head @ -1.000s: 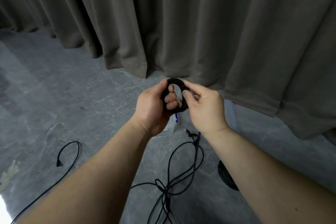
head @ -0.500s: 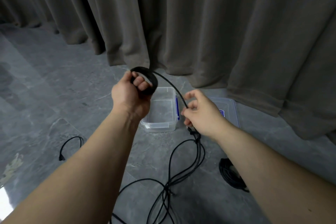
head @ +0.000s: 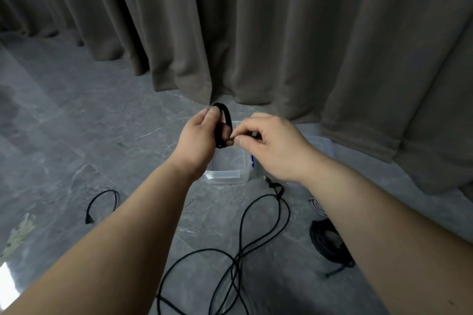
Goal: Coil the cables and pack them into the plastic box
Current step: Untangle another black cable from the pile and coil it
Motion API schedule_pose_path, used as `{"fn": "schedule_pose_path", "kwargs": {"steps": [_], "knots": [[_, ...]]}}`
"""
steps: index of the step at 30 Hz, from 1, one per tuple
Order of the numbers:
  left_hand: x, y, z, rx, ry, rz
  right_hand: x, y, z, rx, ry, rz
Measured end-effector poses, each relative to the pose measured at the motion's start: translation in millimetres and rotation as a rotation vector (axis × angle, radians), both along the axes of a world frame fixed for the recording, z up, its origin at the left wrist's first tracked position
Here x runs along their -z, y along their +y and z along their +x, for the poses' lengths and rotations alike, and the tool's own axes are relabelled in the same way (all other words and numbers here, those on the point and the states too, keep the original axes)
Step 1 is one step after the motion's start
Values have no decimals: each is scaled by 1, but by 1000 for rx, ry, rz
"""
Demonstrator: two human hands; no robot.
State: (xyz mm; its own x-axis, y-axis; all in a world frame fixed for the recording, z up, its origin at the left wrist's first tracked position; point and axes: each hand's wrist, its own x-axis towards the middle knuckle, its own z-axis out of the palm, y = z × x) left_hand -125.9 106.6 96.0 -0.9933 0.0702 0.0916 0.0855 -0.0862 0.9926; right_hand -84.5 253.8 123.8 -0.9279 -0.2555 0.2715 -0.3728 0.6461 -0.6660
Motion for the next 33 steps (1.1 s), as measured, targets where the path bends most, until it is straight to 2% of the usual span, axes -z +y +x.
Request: {"fn": "schedule_pose_path", "kwargs": {"steps": [6, 9, 12, 15, 18, 22, 28, 33], "knots": [[-6, 14, 11, 288, -123, 106, 8, 4, -6, 139, 39, -348], [-9, 16, 14, 314, -182, 73, 7, 8, -8, 213, 49, -435], [-9, 14, 15, 323, -249, 52, 3, 16, -10, 172, 19, -418], [-9, 11, 16, 340, -274, 100, 2, 21, -13, 135, -10, -472], [-13, 12, 19, 396, -232, 127, 5, 22, -12, 201, -2, -587], [-16, 15, 20, 408, -267, 206, 11, 16, -11, 240, -72, -705], [-16, 19, 17, 304, -307, 305, 11, 14, -6, 125, -169, -677], [-15, 25, 19, 293, -272, 258, 11, 14, -5, 190, -168, -659]]}}
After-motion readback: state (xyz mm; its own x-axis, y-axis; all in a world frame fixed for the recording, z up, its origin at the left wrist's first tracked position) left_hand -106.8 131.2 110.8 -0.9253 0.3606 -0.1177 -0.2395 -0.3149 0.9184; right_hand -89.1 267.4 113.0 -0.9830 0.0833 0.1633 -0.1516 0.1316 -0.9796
